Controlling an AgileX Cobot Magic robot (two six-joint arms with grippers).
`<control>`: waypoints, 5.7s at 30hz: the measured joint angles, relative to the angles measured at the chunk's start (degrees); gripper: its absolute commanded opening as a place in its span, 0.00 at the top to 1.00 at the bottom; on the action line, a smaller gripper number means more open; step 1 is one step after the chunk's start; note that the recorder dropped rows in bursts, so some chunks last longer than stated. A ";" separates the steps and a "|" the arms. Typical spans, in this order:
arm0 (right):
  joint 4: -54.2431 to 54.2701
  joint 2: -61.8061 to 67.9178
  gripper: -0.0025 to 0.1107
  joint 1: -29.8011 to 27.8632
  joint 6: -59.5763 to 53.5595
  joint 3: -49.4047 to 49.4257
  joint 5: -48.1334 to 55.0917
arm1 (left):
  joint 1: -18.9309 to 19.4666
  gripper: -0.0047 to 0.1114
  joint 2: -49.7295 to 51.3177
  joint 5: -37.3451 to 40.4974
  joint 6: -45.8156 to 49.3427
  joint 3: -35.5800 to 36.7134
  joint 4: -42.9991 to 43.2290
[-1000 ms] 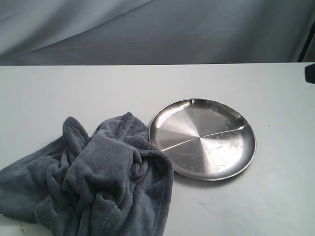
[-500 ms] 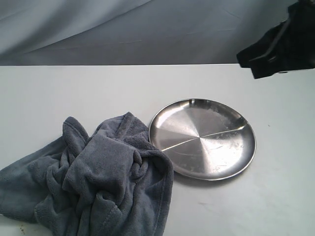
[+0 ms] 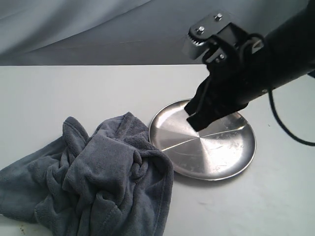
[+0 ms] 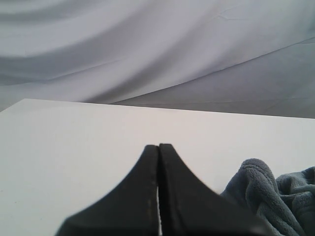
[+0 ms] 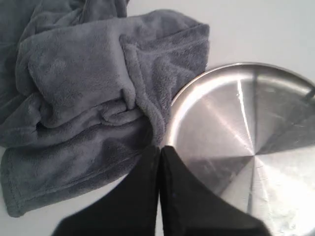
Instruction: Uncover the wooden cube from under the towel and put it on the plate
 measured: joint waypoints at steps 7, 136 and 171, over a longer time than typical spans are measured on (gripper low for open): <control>-2.76 6.15 0.98 5.28 2.75 0.00 0.14 | 0.00 0.96 0.00 0.00 0.00 0.00 0.00; -15.58 31.25 0.98 11.02 23.58 -31.98 24.65 | 0.00 0.96 0.00 0.00 0.00 0.00 0.00; -19.88 38.07 0.59 11.02 27.33 -26.59 15.48 | 0.00 0.96 0.00 0.00 0.00 0.00 0.00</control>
